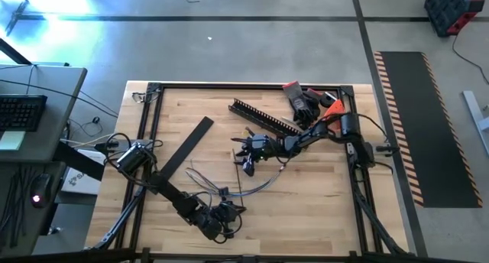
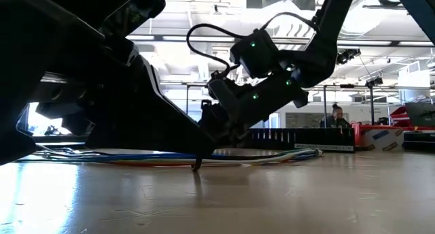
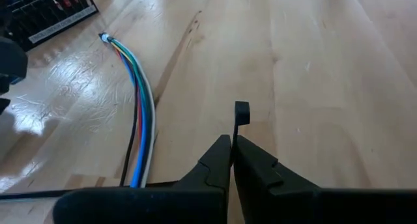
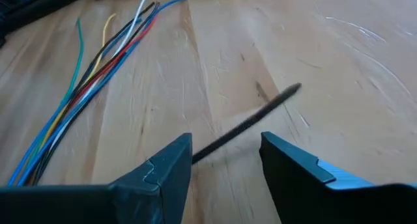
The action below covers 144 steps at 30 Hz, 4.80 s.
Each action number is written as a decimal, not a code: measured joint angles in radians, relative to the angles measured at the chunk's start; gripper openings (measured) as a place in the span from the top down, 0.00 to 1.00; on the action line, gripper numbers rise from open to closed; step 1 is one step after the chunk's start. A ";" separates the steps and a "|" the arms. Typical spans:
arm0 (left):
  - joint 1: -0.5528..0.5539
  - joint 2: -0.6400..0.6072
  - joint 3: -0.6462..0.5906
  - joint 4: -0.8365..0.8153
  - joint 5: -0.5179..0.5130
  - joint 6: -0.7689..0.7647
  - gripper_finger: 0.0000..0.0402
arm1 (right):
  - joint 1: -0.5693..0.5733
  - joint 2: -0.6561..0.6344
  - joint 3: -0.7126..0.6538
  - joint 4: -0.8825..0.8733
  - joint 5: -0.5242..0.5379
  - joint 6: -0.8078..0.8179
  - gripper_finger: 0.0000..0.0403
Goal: Ziptie cables
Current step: Wrap the black zip tie on the cables
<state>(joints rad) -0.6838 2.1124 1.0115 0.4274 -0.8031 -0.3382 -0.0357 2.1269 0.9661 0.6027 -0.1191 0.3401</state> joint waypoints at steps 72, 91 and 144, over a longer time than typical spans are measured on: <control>-0.013 -0.084 -0.001 0.037 -0.059 0.082 1.00 | 0.526 -0.196 -0.305 0.300 0.687 -0.620 1.00; 0.083 -0.083 0.000 0.140 0.186 0.141 1.00 | 0.620 -0.194 -0.273 0.291 0.837 -0.941 1.00; 0.088 -0.083 0.000 0.147 0.270 0.069 1.00 | 0.702 -0.076 -0.156 0.344 0.980 -1.422 1.00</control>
<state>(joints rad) -0.5957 2.0296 1.0115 0.5743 -0.5327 -0.2695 0.6665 2.0514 0.8103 0.9467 0.8609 -1.0821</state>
